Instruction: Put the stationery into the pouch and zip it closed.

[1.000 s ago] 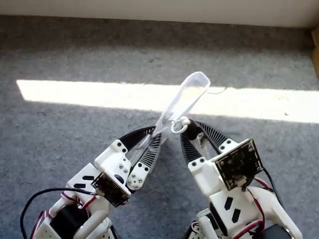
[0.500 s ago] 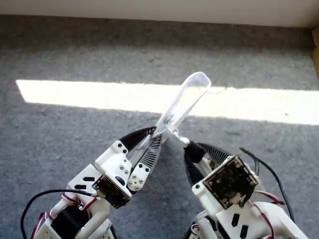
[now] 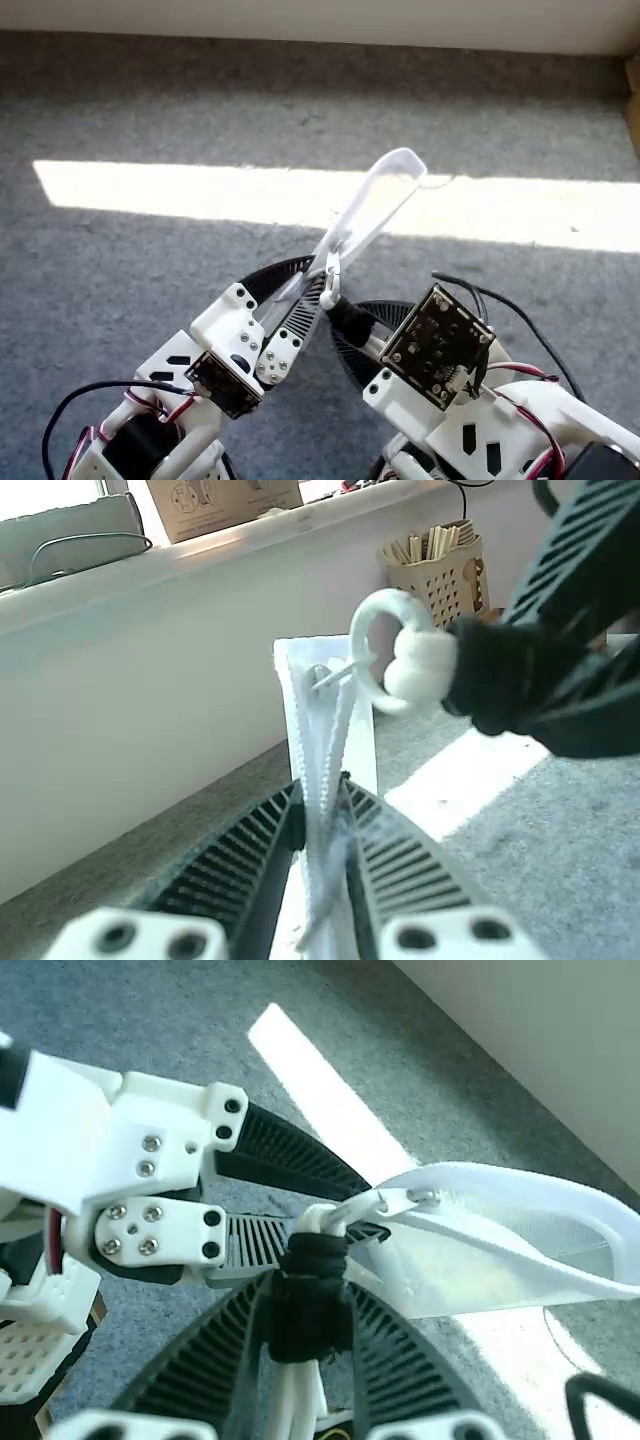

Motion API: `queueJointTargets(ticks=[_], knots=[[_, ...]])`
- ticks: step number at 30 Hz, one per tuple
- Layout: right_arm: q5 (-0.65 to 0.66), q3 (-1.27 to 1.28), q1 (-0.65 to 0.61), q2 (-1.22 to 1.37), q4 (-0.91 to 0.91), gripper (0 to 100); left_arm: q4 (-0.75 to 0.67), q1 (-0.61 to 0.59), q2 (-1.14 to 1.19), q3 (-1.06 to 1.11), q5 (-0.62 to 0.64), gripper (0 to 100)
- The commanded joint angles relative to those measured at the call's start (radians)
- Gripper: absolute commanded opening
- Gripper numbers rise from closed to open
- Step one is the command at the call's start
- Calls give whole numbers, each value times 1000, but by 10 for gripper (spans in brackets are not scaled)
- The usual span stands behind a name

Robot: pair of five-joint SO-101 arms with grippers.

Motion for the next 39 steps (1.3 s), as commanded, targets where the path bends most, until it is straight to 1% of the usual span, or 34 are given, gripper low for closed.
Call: queueJointTargets(ticks=[1,5,8,10,12,17,19,21,30,32,37,39], knots=[[-29,-97,-27,50,-45,5,-2,-73,1,12,121,108],[-77,-104,-27,77,-137,5,-3,-111,1,4,121,101],[-110,-101,-27,76,-220,5,-3,-114,1,-2,121,100],[-127,-101,-27,76,-249,5,-3,-114,1,-2,121,79],[-127,-101,-38,76,-255,5,-3,-114,1,-5,121,63],[-127,-99,-76,74,-255,5,-3,-110,1,-18,132,114],[-127,-99,-76,74,-255,5,-2,-114,1,-39,175,126],[-127,-99,-76,74,-255,5,0,-114,1,-67,193,127],[-127,-99,-76,74,-257,5,-8,-108,1,-90,196,122],[-127,-97,-76,74,-265,5,-20,-107,1,-101,198,107],[-149,-97,-76,74,-285,5,-84,-105,1,-108,193,19],[-149,-97,-76,74,-285,5,-95,-105,1,-107,193,5]])
